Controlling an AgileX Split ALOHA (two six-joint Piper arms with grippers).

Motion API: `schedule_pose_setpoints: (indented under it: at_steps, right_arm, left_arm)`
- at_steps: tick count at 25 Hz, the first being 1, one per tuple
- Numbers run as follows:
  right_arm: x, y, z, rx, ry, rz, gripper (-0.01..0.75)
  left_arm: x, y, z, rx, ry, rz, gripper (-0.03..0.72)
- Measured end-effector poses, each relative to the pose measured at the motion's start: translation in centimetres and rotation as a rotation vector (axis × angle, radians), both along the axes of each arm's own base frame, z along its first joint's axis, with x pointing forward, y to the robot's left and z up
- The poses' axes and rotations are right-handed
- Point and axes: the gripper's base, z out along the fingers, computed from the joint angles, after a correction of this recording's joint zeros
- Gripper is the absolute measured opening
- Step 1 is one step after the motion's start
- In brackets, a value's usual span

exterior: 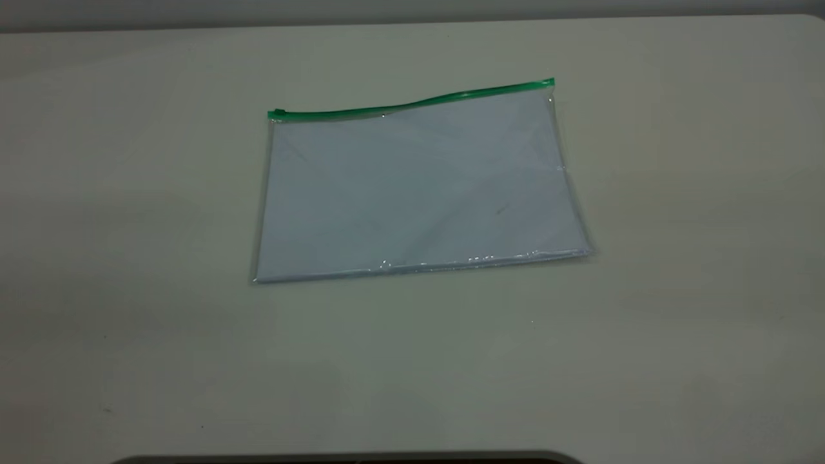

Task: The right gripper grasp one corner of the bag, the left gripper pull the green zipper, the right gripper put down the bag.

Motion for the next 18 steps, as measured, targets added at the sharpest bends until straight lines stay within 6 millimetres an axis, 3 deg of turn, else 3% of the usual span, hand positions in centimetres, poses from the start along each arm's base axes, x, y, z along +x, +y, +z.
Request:
schedule_pose_setpoints:
  at_steps: [11, 18]
  right_arm:
    - [-0.3, -0.2, 0.3, 0.012, -0.028, -0.011, 0.452]
    - [-3.1, -2.5, 1.9, 0.087, -0.265, -0.266, 0.452]
  left_arm:
    - [-3.9, 0.1, 0.4, -0.009, -0.257, -0.001, 0.405]
    - [-4.8, 0.2, 0.3, -0.01, -0.312, -0.002, 0.405]
